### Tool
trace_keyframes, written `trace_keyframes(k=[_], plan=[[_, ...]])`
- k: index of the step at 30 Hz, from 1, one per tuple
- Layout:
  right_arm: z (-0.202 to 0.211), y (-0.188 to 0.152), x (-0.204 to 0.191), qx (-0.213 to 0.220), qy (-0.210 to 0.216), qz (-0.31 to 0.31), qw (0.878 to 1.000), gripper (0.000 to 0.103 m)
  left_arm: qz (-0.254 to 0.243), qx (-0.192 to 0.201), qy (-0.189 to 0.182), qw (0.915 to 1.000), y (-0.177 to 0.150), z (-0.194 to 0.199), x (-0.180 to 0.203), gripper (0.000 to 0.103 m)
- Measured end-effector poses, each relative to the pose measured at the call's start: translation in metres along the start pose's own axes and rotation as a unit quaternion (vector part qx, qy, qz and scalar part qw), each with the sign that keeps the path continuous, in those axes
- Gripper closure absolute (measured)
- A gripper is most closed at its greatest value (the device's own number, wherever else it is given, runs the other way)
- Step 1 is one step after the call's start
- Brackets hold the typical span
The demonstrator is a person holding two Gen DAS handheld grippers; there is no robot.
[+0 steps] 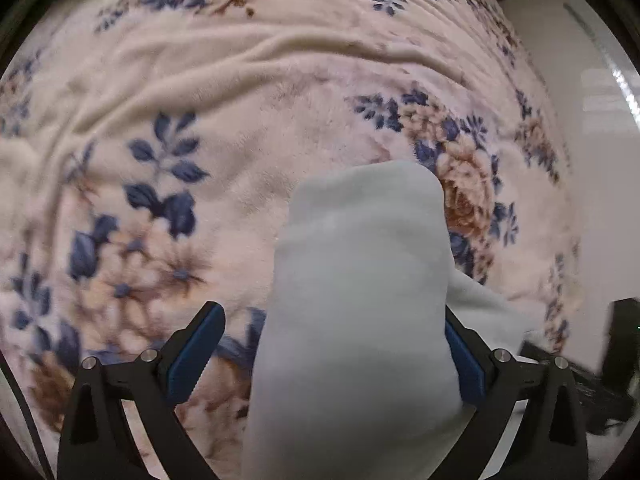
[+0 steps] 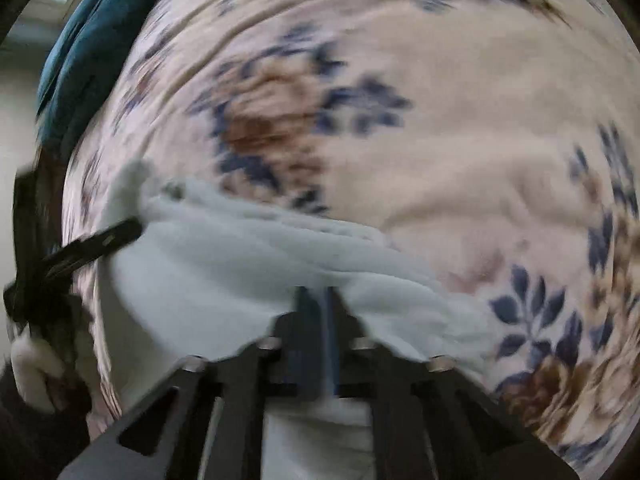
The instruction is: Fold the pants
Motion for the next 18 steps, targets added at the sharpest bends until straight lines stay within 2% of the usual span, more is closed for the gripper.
trace_keyframes(k=[3, 5, 6, 8, 9, 10, 11, 14, 16, 17, 18], plan=[[-0.012, -0.002, 0.019, 0.003, 0.024, -0.033, 0.999, 0.103, -0.01, 0.006, 0.015, 0.9998, -0.001, 0.005, 0.008, 0.0], [-0.003, 0.004, 0.01, -0.005, 0.027, -0.014, 1.0, 0.103, -0.026, 0.01, 0.028, 0.9992, 0.003, 0.014, 0.014, 0.0], [0.005, 0.008, 0.008, -0.009, 0.033, -0.012, 0.999, 0.097, -0.025, 0.009, 0.025, 0.9993, 0.004, 0.017, 0.016, 0.0], [0.024, 0.02, 0.001, -0.01, 0.049, -0.006, 0.999, 0.071, -0.026, 0.018, 0.024, 0.9992, 0.006, 0.027, 0.018, 0.0], [0.03, 0.027, -0.004, -0.009, 0.046, 0.008, 0.999, 0.041, -0.032, 0.023, 0.025, 0.9989, 0.004, 0.03, 0.019, 0.0], [0.035, 0.037, -0.014, -0.011, 0.042, 0.037, 0.998, 0.03, -0.036, 0.025, 0.028, 0.9986, 0.002, 0.032, 0.021, 0.0], [0.034, 0.043, -0.021, -0.017, 0.041, 0.056, 0.997, 0.03, -0.037, 0.026, 0.029, 0.9985, 0.0, 0.031, 0.022, 0.0], [0.008, 0.06, -0.05, -0.072, 0.034, 0.114, 0.99, 0.03, -0.027, 0.024, 0.025, 0.999, -0.004, 0.029, 0.019, 0.0], [-0.021, 0.06, -0.067, -0.137, 0.04, 0.145, 0.979, 0.03, -0.014, 0.021, 0.02, 0.9995, -0.005, 0.027, 0.016, 0.0], [-0.032, 0.057, -0.072, -0.164, 0.028, 0.16, 0.973, 0.033, -0.013, 0.022, 0.022, 0.9995, -0.005, 0.027, 0.015, 0.0], [-0.042, 0.054, -0.078, -0.177, 0.01, 0.183, 0.967, 0.042, -0.013, 0.024, 0.024, 0.9994, -0.005, 0.027, 0.015, 0.0]])
Point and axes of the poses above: each gripper's, at about its wrist camera, not at the fingertips, and z roughly against the way its jaws point, x to its right, y to its top, the point moved 3 cm from there along -z, roughly the way its jaws point, and after that the axes turned 8 degrees about y, right-handed, at the moved point
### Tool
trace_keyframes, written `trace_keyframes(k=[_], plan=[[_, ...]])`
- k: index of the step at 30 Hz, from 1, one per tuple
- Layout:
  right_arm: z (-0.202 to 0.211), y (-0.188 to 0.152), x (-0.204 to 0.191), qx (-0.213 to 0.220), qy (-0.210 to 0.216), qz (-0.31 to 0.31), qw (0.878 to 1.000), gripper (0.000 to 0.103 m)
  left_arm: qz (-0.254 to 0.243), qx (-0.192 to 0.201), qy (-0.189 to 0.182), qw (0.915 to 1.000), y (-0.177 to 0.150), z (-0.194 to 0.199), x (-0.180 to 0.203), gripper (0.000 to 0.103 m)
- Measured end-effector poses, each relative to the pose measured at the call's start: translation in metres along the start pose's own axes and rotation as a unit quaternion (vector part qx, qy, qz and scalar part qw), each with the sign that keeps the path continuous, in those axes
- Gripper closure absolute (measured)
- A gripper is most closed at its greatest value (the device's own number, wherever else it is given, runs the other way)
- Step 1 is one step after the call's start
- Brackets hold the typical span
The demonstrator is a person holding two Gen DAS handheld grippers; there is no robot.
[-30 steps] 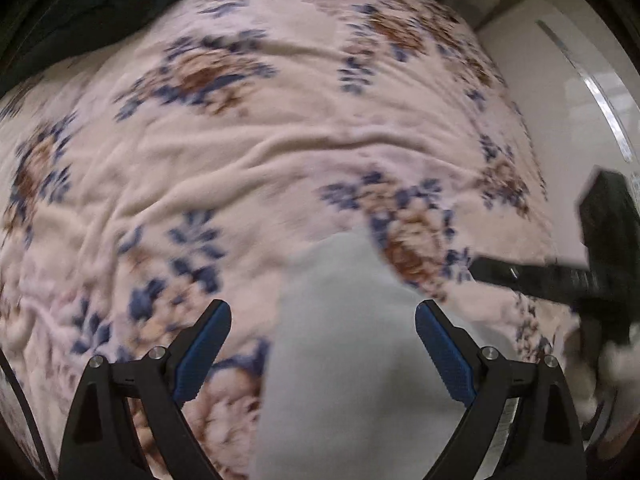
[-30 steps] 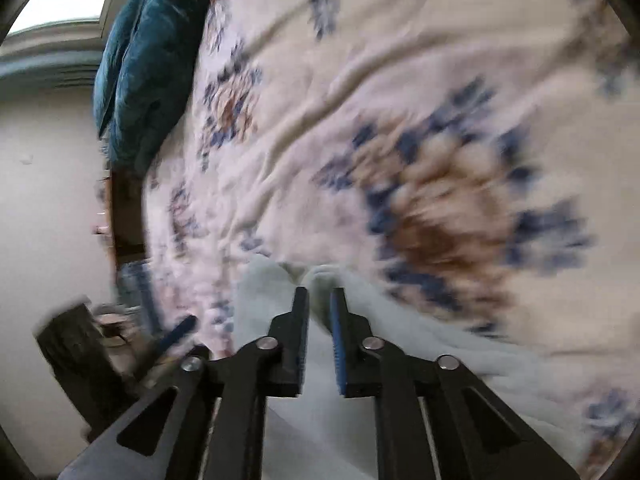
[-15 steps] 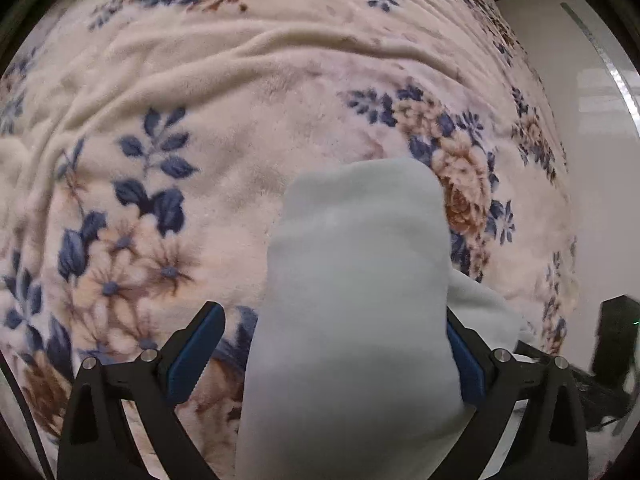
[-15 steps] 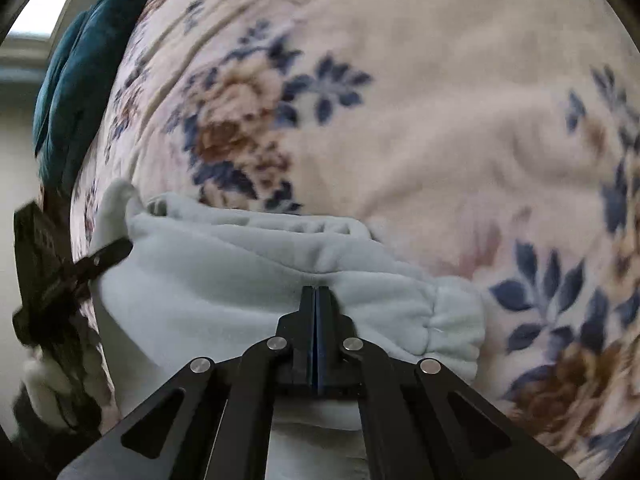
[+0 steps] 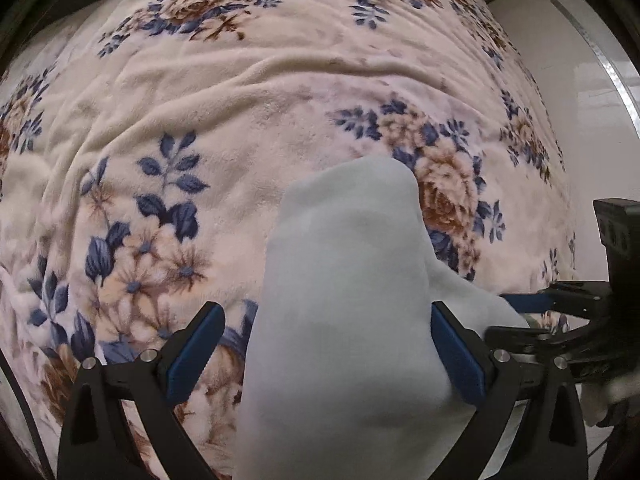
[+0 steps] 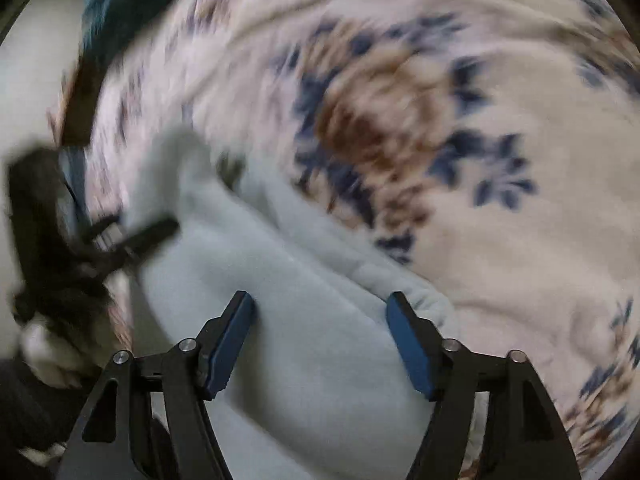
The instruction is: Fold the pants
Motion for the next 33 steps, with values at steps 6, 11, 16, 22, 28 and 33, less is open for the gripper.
trace_keyframes(k=[6, 11, 16, 22, 28, 33], plan=[[0.021, -0.002, -0.017, 0.079, -0.079, -0.002, 0.994, 0.091, -0.013, 0.018, -0.013, 0.9997, -0.004, 0.009, 0.005, 0.0], [0.032, -0.017, 0.029, 0.156, -0.047, -0.146, 0.976, 0.096, -0.016, 0.012, -0.013, 0.9997, -0.006, 0.002, 0.006, 0.0], [0.017, -0.024, 0.065, 0.133, 0.051, -0.238, 0.961, 0.098, -0.002, 0.008, -0.019, 0.9998, -0.005, 0.009, -0.004, 0.0], [0.061, 0.012, 0.016, 0.133, 0.036, -0.094, 0.986, 0.025, -0.001, 0.002, -0.025, 0.9997, -0.01, 0.002, -0.008, 0.0], [-0.014, 0.053, -0.017, -0.039, 0.062, -0.022, 0.997, 0.025, 0.063, -0.052, -0.081, 0.9934, -0.01, -0.046, -0.025, 0.0], [-0.035, 0.046, -0.02, -0.04, -0.003, 0.004, 0.999, 0.07, 0.051, -0.047, -0.089, 0.9937, -0.011, -0.041, -0.022, 0.0]])
Point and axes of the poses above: each gripper's, at about its wrist camera, not at the fingertips, and z roughly against the way its jaws point, x to its right, y to its top, the point moved 3 cm from there along -z, roughly the way its jaws point, and after that the axes turned 8 degrees about y, right-handed, at the moved point
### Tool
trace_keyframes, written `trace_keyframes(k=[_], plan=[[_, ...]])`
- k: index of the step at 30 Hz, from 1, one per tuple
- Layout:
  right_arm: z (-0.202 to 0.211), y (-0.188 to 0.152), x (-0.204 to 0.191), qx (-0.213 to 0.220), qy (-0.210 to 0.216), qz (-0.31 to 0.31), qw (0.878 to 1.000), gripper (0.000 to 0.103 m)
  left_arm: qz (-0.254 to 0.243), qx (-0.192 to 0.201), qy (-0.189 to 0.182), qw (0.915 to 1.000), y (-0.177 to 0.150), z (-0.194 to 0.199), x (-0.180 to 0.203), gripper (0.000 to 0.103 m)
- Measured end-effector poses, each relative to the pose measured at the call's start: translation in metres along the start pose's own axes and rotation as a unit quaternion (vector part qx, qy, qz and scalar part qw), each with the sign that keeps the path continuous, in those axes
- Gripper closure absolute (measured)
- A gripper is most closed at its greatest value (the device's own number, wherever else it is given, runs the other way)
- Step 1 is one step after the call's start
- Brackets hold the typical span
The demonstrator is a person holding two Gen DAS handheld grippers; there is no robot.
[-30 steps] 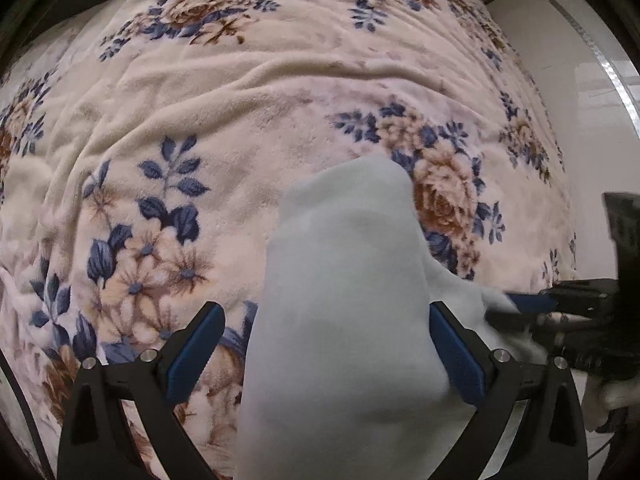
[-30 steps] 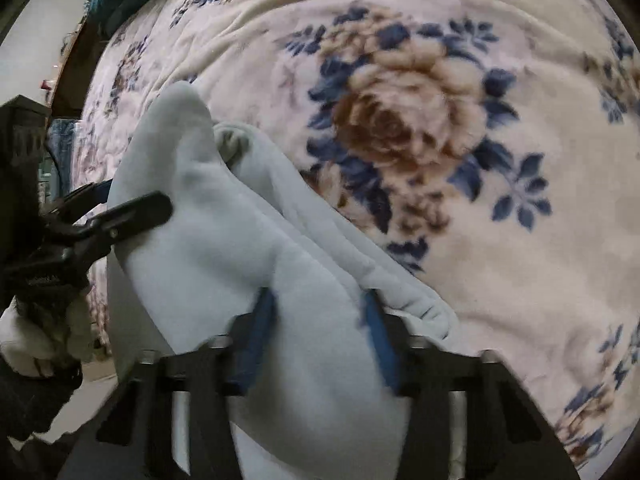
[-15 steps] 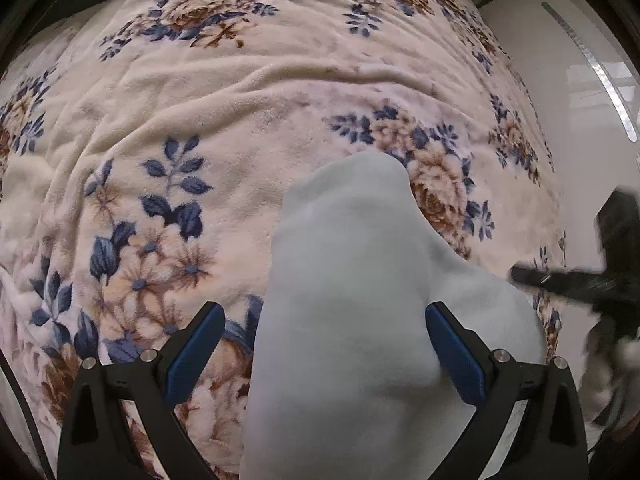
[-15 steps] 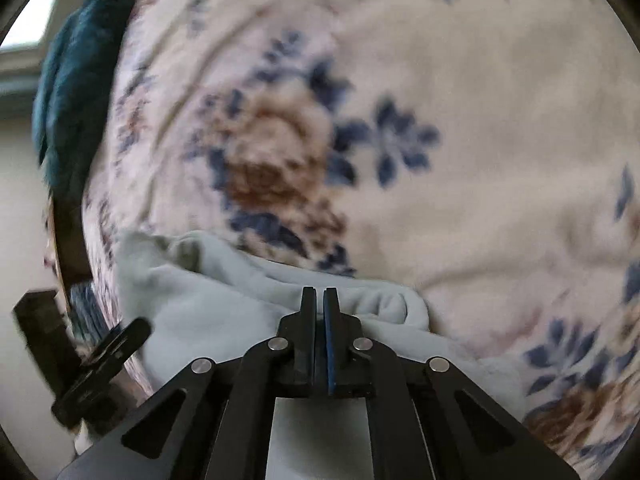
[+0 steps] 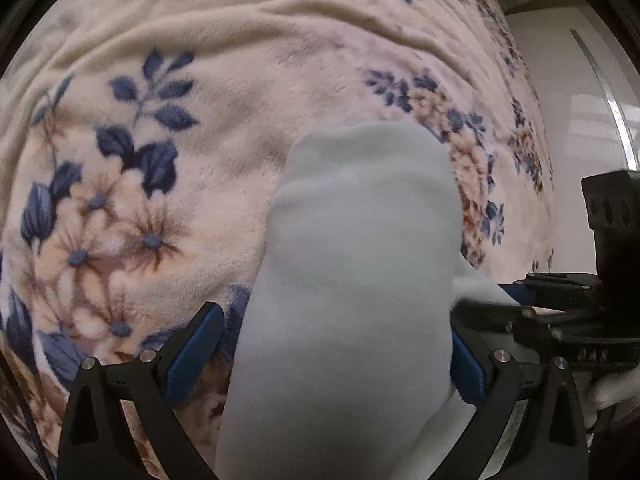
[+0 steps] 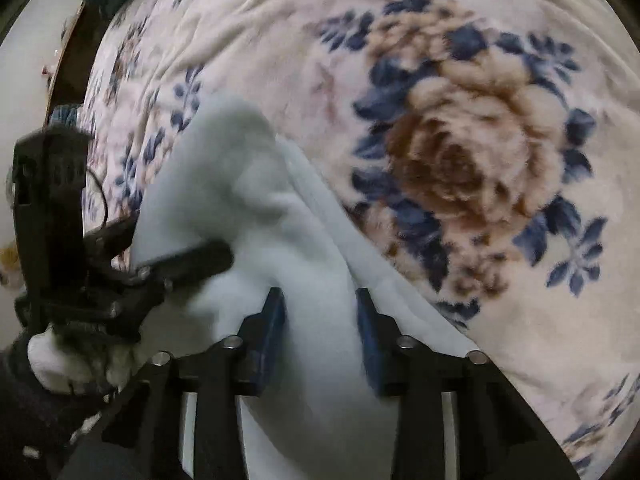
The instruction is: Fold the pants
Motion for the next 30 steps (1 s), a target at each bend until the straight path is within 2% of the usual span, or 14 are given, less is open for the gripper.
trace_keyframes(k=[5, 7, 9, 11, 13, 14, 16, 18, 20, 22, 24, 26, 28, 30], plan=[[0.023, -0.018, -0.004, 0.097, -0.077, -0.015, 0.992, 0.085, 0.016, 0.047, -0.051, 0.9975, -0.013, 0.033, 0.001, 0.0], [0.026, -0.023, 0.022, 0.127, -0.048, -0.083, 0.987, 0.086, 0.033, 0.056, -0.08, 0.9946, -0.017, 0.051, -0.001, 0.0], [0.026, -0.031, 0.038, 0.144, 0.011, -0.136, 0.98, 0.086, 0.038, 0.054, -0.079, 0.9947, -0.009, 0.057, -0.002, 0.0], [0.031, -0.036, 0.04, 0.151, 0.029, -0.137, 0.979, 0.086, 0.03, 0.056, -0.055, 0.9964, 0.009, 0.056, 0.0, 0.0], [0.035, -0.039, 0.036, 0.148, 0.024, -0.126, 0.981, 0.086, 0.011, 0.03, -0.015, 0.9994, 0.023, 0.04, 0.002, 0.0], [0.036, -0.039, 0.034, 0.148, 0.023, -0.125, 0.981, 0.086, -0.002, 0.008, 0.024, 0.9997, 0.027, 0.028, 0.001, 0.0], [0.038, -0.041, 0.031, 0.149, 0.018, -0.128, 0.98, 0.087, -0.021, -0.01, 0.054, 0.9982, 0.028, 0.013, -0.001, 0.0], [0.029, -0.04, 0.023, 0.154, 0.017, -0.136, 0.978, 0.088, -0.029, -0.013, 0.06, 0.9977, 0.026, 0.004, -0.007, 0.0], [0.028, -0.042, 0.027, 0.158, 0.025, -0.149, 0.976, 0.089, -0.017, -0.016, 0.038, 0.999, 0.021, -0.002, -0.013, 0.0], [0.024, -0.047, 0.031, 0.158, 0.045, -0.166, 0.972, 0.089, -0.006, -0.018, 0.026, 0.9995, 0.019, 0.002, -0.016, 0.0], [0.032, -0.046, 0.029, 0.156, 0.077, -0.157, 0.972, 0.088, -0.015, -0.006, 0.036, 0.9992, 0.019, 0.015, -0.015, 0.0], [0.063, -0.054, 0.029, 0.166, 0.069, -0.141, 0.974, 0.074, -0.027, -0.003, 0.041, 0.9988, 0.02, 0.02, -0.015, 0.0], [0.096, -0.066, 0.037, 0.189, 0.022, -0.121, 0.974, 0.038, -0.024, -0.005, 0.04, 0.9989, 0.02, 0.019, -0.016, 0.0], [0.107, -0.076, 0.053, 0.173, 0.008, -0.126, 0.977, 0.034, -0.018, -0.006, 0.04, 0.999, 0.023, 0.017, -0.015, 0.0]])
Point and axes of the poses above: each gripper's, at about its wrist camera, not at the fingertips, and z roughly against the way its jaws point, x to its right, y to its top, the point moved 3 cm from there along -z, roughly the way its jaws point, and after that the axes turned 8 degrees about y, right-handed, at the moved point
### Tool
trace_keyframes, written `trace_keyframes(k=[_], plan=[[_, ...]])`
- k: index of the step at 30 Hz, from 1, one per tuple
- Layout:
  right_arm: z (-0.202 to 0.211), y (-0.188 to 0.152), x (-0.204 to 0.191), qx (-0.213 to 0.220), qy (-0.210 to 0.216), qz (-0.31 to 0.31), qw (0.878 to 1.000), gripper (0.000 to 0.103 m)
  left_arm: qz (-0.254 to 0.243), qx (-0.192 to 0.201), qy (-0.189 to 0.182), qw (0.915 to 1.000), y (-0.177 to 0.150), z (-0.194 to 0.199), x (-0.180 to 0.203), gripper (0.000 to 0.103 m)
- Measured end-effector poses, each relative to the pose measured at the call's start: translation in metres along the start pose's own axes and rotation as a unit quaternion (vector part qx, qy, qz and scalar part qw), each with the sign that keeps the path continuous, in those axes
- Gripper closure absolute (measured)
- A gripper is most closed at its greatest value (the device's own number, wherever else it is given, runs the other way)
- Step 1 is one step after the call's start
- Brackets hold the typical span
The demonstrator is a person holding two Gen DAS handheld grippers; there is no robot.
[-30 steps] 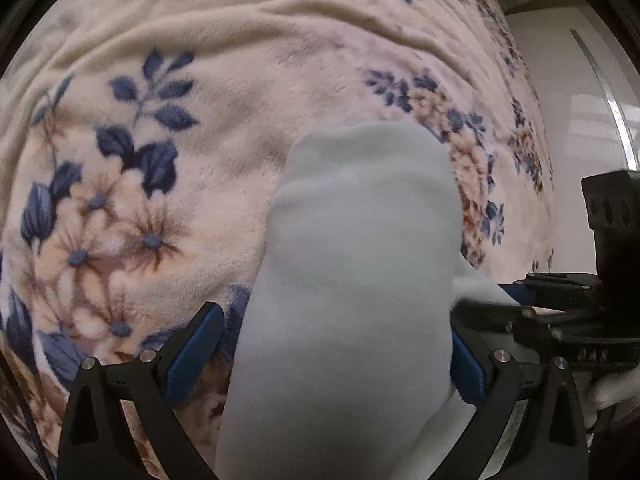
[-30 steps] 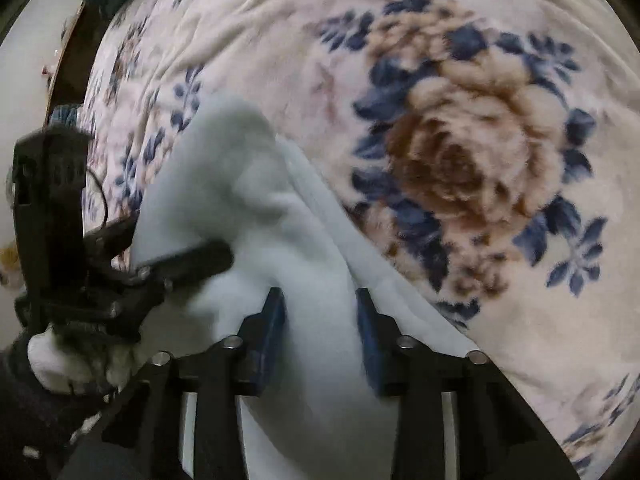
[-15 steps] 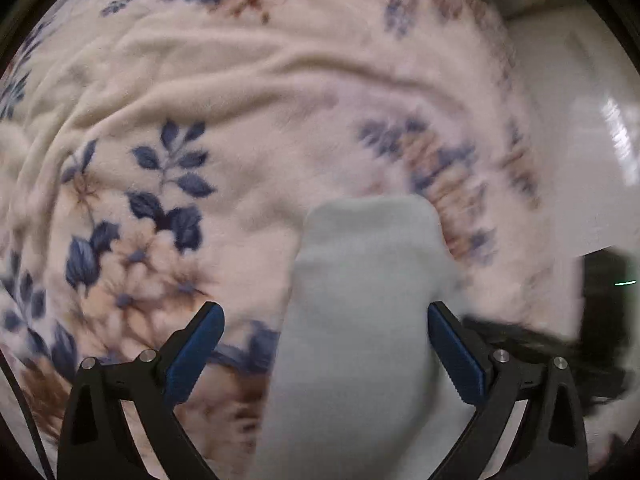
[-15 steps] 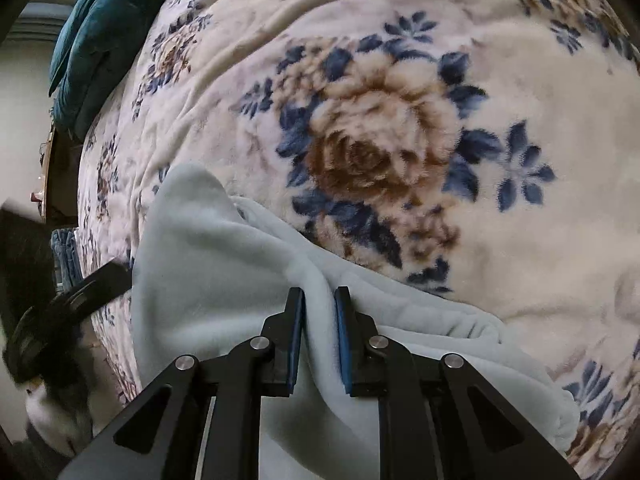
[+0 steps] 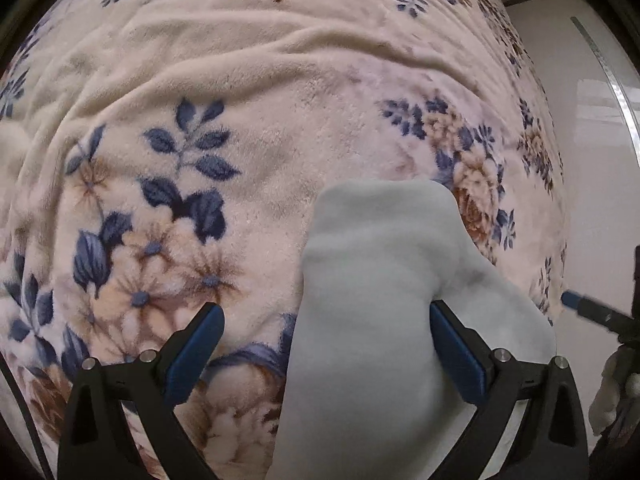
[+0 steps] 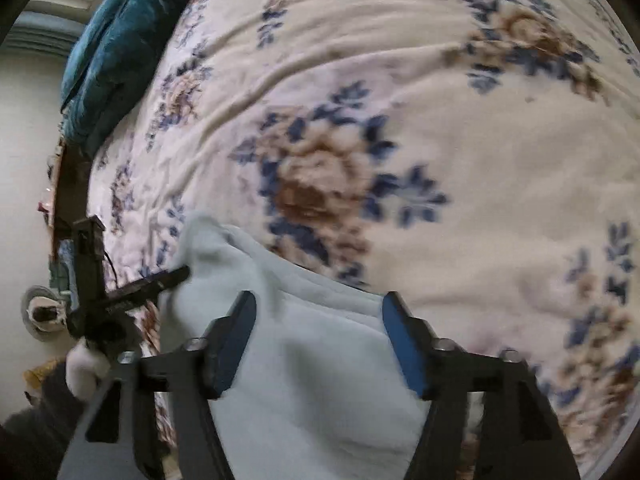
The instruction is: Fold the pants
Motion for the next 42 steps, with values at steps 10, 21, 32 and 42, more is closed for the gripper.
trace_keyframes(k=[10, 21, 32, 42], plan=[[-0.048, -0.026, 0.034, -0.055, -0.024, -0.024, 0.998, 0.085, -0.005, 0.015, 0.012, 0.9998, -0.003, 0.002, 0.005, 0.0], [-0.011, -0.035, 0.064, 0.031, 0.063, -0.145, 0.987, 0.068, -0.016, 0.036, 0.017, 0.9991, -0.008, 0.033, 0.015, 0.0], [-0.042, -0.038, 0.096, -0.061, 0.054, -0.186, 0.979, 0.039, -0.029, 0.011, 0.007, 0.9995, -0.035, 0.017, 0.032, 0.0], [-0.036, -0.039, 0.086, 0.023, -0.008, -0.146, 0.989, 0.085, -0.039, -0.001, 0.01, 0.9992, -0.049, 0.009, 0.024, 0.0]])
Point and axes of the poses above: each gripper's, at about its wrist camera, not at the fingertips, and z roughly against the way its jaws point, x to its right, y to its top, the point moved 3 cm from there along -z, roughly the way its jaws point, and after that the axes turned 8 degrees about y, right-handed, at the moved point
